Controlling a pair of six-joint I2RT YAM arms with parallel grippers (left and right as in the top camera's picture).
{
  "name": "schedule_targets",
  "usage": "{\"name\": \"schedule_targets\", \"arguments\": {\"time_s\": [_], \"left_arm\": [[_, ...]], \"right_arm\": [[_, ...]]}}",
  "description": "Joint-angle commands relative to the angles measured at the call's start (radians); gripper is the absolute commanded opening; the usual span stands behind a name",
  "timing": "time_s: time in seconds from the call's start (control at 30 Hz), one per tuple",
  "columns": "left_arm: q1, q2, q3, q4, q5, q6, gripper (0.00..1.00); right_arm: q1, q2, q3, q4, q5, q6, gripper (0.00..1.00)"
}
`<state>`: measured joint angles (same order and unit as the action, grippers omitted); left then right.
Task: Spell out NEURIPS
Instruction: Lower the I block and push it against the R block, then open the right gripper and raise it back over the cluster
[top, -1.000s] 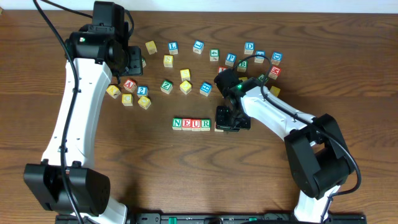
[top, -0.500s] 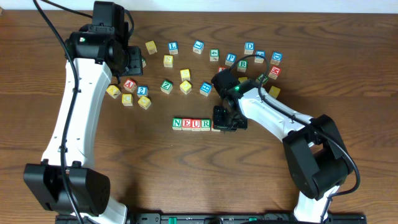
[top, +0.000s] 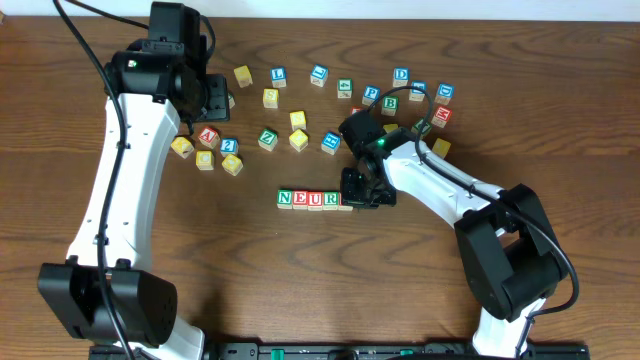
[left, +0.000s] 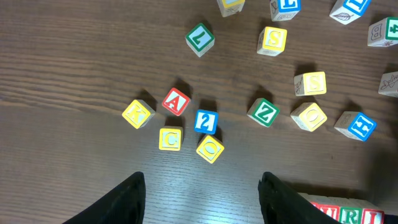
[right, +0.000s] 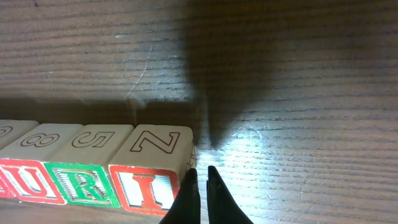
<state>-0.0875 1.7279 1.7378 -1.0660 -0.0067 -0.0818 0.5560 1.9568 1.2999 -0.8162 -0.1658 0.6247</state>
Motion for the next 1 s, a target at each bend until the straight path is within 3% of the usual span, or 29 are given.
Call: {"name": "schedule_targets", "arguments": {"time_s": [0.0, 0.6, 0.97], "left_arm": [[0.004, 0.000, 0.012, -0.002, -0.013, -0.003, 0.58], [0.004, 0.000, 0.012, -0.002, -0.013, -0.002, 0.58], [0.004, 0.000, 0.012, -0.002, -0.013, -0.003, 0.58]], "right_arm": [[0.009, 0.009, -0.007, 0.006, -0.006, 0.015, 0.01], [-0.001, -0.001, -0.005, 0.006, 0.005, -0.005, 0.01], [-0.072, -0.163, 0.016, -0.051, 0.081, -0.063, 0.01]]}}
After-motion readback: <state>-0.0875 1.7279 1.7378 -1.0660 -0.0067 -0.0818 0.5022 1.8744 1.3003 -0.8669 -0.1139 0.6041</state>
